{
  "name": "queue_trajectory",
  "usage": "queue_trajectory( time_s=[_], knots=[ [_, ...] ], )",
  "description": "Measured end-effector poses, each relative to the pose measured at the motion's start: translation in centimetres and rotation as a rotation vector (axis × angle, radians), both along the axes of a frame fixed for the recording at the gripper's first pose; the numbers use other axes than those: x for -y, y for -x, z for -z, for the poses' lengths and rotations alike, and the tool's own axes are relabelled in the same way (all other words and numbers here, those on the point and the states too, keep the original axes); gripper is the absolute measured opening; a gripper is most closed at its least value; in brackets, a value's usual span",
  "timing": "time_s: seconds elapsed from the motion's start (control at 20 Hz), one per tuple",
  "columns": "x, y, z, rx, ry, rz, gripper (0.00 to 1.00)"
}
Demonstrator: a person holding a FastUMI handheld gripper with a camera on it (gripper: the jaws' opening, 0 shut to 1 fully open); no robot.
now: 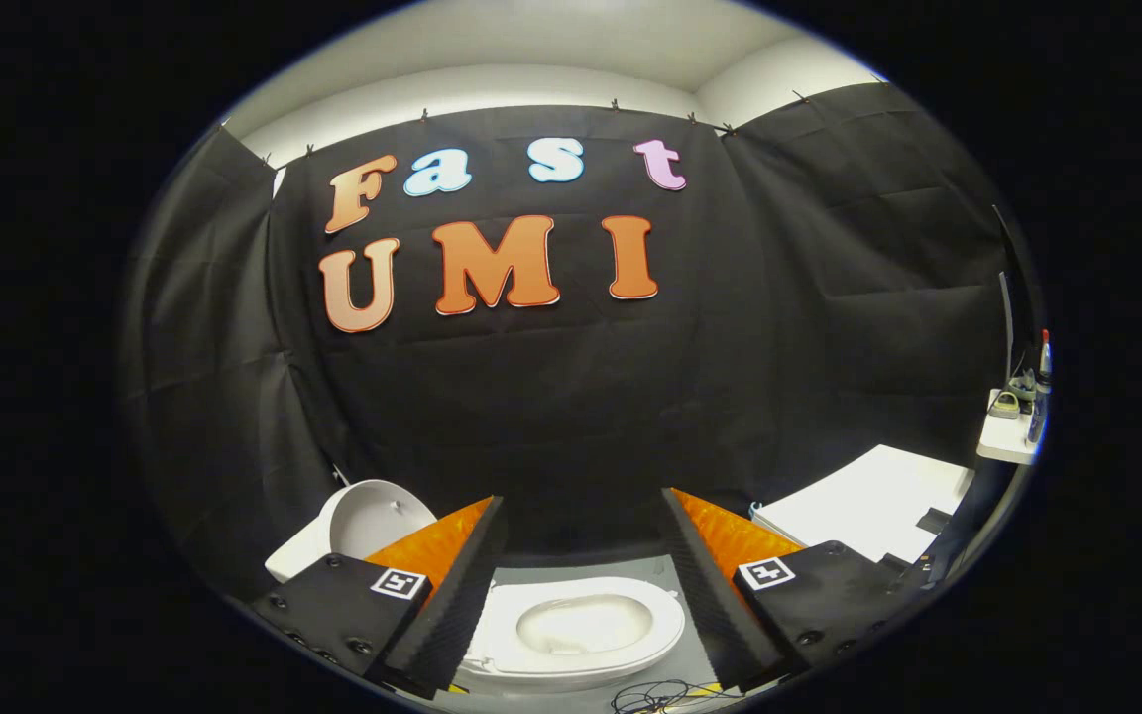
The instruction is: Open the toilet lid.
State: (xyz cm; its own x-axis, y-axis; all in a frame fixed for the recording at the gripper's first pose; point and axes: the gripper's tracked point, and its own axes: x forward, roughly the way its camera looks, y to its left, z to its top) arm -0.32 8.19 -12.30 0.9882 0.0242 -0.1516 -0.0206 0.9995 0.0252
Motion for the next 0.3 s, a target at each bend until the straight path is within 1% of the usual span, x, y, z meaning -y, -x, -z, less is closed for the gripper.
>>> queue_trajectory(
  time_s=[0.3],
  knots=[
    [0.02,0.03,0.13,-0.004,-0.002,-0.001,0.98]
  ],
)
